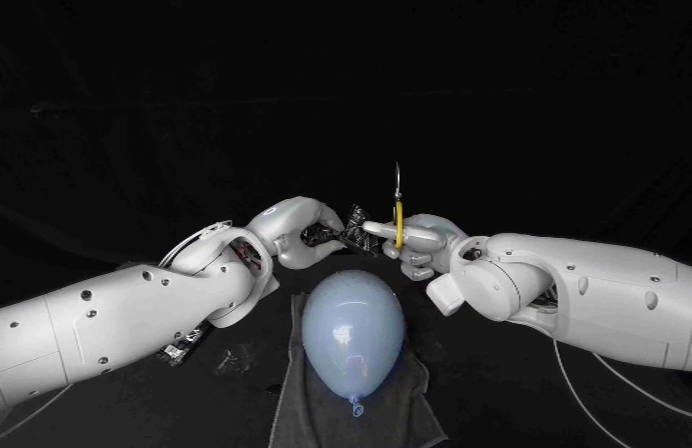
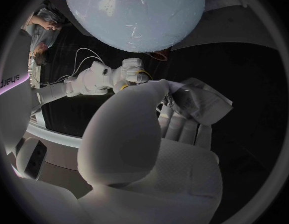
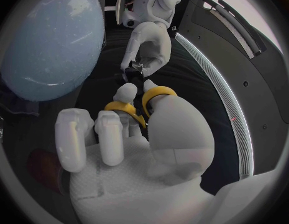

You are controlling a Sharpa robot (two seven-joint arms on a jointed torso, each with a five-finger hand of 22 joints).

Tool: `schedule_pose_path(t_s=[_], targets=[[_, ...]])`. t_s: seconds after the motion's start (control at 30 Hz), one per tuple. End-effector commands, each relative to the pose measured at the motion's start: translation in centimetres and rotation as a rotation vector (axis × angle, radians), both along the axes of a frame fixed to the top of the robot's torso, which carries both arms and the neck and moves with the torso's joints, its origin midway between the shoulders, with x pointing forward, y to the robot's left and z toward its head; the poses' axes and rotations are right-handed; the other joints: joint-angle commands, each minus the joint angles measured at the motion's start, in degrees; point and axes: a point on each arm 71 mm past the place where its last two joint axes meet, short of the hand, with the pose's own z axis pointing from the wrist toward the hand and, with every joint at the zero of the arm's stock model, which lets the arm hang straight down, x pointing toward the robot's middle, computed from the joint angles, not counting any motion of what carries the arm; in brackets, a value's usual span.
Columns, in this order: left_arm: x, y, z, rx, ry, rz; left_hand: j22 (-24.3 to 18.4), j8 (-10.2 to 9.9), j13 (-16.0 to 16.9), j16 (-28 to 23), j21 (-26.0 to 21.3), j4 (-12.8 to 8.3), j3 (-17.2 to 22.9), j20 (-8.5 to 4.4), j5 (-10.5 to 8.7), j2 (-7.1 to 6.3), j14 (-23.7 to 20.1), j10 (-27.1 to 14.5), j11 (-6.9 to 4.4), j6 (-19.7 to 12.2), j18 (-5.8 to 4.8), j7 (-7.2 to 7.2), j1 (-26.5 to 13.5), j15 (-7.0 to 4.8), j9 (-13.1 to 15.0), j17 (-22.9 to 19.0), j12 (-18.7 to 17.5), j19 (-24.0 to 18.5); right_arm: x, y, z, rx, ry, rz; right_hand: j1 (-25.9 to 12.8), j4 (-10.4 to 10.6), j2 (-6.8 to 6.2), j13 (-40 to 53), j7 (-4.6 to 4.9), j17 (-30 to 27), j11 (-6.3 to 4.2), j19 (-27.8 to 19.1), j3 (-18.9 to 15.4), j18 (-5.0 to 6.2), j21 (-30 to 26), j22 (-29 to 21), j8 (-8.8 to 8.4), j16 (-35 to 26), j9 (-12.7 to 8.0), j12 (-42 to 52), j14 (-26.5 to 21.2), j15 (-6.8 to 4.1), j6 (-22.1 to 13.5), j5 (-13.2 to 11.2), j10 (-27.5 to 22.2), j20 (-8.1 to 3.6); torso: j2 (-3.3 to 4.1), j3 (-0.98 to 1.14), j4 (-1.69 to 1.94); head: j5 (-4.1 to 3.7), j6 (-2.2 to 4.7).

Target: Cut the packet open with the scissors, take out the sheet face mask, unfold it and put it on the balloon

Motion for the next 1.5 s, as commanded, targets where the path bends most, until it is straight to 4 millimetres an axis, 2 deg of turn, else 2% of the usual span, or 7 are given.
schedule_pose_path(t_s=[0.03,0.57,0.97,1.03,1.17,1.27,1.5], targets=[[0.0,-0.2,0.1,0.009,-0.002,-0.007,0.0,0.2,0.0,-0.2,0.1,-0.3,-0.1,-0.04,-0.21,-0.11,-0.3,-0.5,-0.06,0.0,0.44,0.26,0.5,0.2,0.1,-0.1,-0.2,-0.2,-0.2,0.5,0.2,-0.006,-0.026,0.042,0.8,-0.1,0.56,19.4,7.75,15.0,5.54,3.9,-0.5,-0.2,0.2,13.6,0.25,0.2,-0.1,57.3,6.0,0.38,-8.3,-0.2,12.2,0.52,-0.03,0.02,0.02,-0.02,-0.06],[0.1,-0.1,0.1,0.006,-0.005,0.002,-0.1,0.3,0.0,-0.3,0.2,-0.6,0.1,-0.06,-0.21,0.06,-0.2,-0.5,-0.03,-0.1,0.47,0.25,0.8,0.21,0.1,-0.1,-0.2,-0.2,-0.3,0.5,0.0,-0.058,-0.032,0.048,11.9,-6.7,9.4,19.4,5.99,15.0,4.0,4.0,8.9,-0.23,0.4,13.7,2.73,0.2,-1.0,57.3,6.0,-0.89,-2.5,0.9,12.2,-0.37,0.02,0.09,-0.06,0.08,-0.09],[-0.2,-0.3,0.3,-0.022,-0.001,-0.023,-0.6,-1.0,0.0,-1.4,-0.8,-0.6,-5.3,0.26,-0.21,-3.58,-1.7,-2.1,0.6,-2.5,-2.13,0.48,-1.3,0.57,-0.4,-0.7,-0.2,-2.3,-0.1,0.4,-0.1,-0.079,-0.058,0.024,5.7,-13.4,9.25,19.4,4.98,15.0,3.09,4.1,22.2,-0.28,0.5,13.8,5.78,0.2,-1.0,57.3,6.0,-1.82,1.3,0.2,12.2,-1.35,-0.05,0.04,-0.01,-0.05,-0.13],[-0.2,-0.3,0.3,-0.029,0.002,-0.025,-0.7,-2.0,0.0,-2.1,-0.9,-0.1,-11.1,0.55,-0.35,-3.64,-3.4,-2.6,1.52,-3.8,-5.27,-0.69,-1.5,1.09,-0.9,-1.2,-0.2,-2.6,-0.1,0.3,-0.1,-0.079,-0.063,0.019,5.4,-13.6,9.22,19.4,4.91,15.0,3.03,4.1,22.4,-0.29,0.5,13.8,5.94,0.2,-1.0,57.3,6.0,-1.83,1.4,0.0,12.2,-1.35,-0.04,0.05,-0.01,-0.06,-0.11],[-0.3,-0.1,0.3,-0.033,0.011,-0.03,-1.3,-4.2,0.0,-3.8,-2.0,2.6,-27.7,0.04,-0.14,-0.58,-7.4,-4.5,2.66,-5.7,-5.98,-0.92,2.5,2.01,-2.0,-2.4,-0.1,-5.2,-0.1,0.2,0.0,-0.079,-0.072,0.01,5.1,-13.7,9.19,19.4,4.84,15.0,2.97,4.1,22.6,-0.29,0.5,13.8,6.12,0.2,-0.9,57.3,6.0,-1.85,1.6,0.0,12.2,-1.37,-0.04,0.05,-0.05,-0.21,0.09],[-0.4,0.2,0.3,-0.031,0.014,-0.038,-1.8,-5.3,-0.1,-5.5,-3.5,3.0,-35.9,0.34,0.02,-2.83,-24.0,-7.0,3.59,-7.0,-6.1,-1.99,1.6,3.2,-2.5,-6.2,-0.3,-8.5,-0.1,0.1,0.0,-0.078,-0.077,0.003,5.1,-13.8,9.17,19.4,4.81,15.0,2.94,4.2,22.7,-0.29,0.5,13.8,6.17,0.2,-0.9,57.3,6.0,-1.84,1.6,0.0,12.2,-1.37,-0.01,0.06,-0.05,-0.4,0.16],[-0.3,1.2,0.2,-0.035,0.02,-0.028,-1.8,-7.6,-0.2,-5.5,-3.6,3.1,-43.8,0.35,0.03,-5.36,-27.5,-13.7,2.86,-11.1,-6.1,-3.87,-0.2,3.21,-3.5,-7.0,-0.5,-9.1,-0.2,-0.3,0.0,-0.079,-0.084,-0.009,4.8,-14.1,9.04,19.4,4.71,15.0,2.86,4.2,22.9,-0.3,0.6,13.9,6.38,0.2,-0.8,57.3,6.0,-1.87,1.7,0.0,12.2,-1.39,-0.01,0.06,-0.11,-0.39,-0.01]])
